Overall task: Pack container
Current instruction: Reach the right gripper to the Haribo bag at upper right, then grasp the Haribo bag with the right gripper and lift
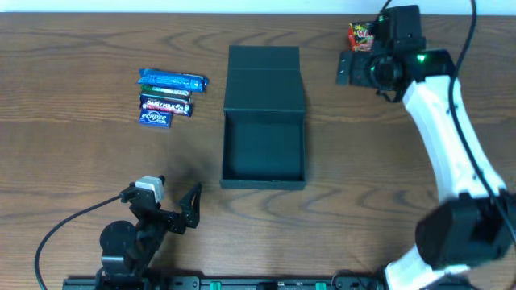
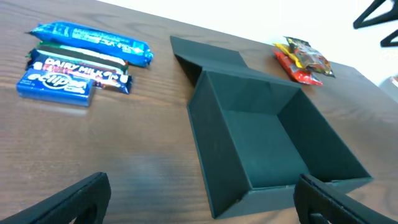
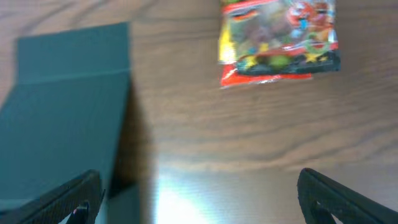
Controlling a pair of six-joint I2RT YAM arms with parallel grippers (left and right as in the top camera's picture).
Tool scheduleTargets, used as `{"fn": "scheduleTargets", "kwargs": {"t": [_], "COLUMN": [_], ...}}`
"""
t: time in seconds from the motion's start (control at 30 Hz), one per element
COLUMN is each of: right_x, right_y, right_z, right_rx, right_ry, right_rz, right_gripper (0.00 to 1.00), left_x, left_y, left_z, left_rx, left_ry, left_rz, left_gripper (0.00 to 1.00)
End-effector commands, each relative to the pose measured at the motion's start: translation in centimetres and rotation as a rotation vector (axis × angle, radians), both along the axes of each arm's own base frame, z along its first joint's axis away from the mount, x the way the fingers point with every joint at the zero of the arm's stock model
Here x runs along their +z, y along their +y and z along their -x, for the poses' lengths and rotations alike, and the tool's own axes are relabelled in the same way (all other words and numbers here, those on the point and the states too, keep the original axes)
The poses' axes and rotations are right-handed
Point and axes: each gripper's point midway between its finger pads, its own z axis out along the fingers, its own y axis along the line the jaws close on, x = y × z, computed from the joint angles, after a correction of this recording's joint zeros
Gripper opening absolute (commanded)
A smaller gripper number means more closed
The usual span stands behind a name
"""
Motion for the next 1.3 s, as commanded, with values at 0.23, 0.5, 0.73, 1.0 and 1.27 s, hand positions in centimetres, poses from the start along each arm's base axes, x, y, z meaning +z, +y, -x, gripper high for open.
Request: {"fn": "scheduleTargets", "kwargs": {"t": [0.23,0.5,0.73,1.0,1.27], "right_x": [-2.5,-4.7,-8.5,-10.5,-13.1], "right_y": [-8.1,-12.8,-14.4,-14.1,-13.2], "right_z": [-4.7,-8.9,-11.1,-13.2,-13.0], "right_rx": [-0.088,-0.089,-0.107,-0.079,-0.062], "right_ry": [0.000,-0.116,-0.105,-0.106,-0.065], "right_rz": [-0.084,-0.337,-0.395,-0.448,-0.497], "right_gripper": [0.99,0.93,0.91,0.86,0.79], "left_x": [-3.1,-3.4,-4.3,-4.6,-3.9], "left_y": [0.8,1.6,2.2,2.3,2.4], "left_z": [-0.8,-2.4,-3.1,-3.3,-3.7], "left_rx": [0.051,0.118,0.165,0.182,0.186], "left_ry": [0.142,0.169,0.214,0.230,0.194], "left_rz": [-0.025,0.006,0.016,0.026,0.026], "left_gripper": [0.95,0.95,0.95,0.95,0.95]}}
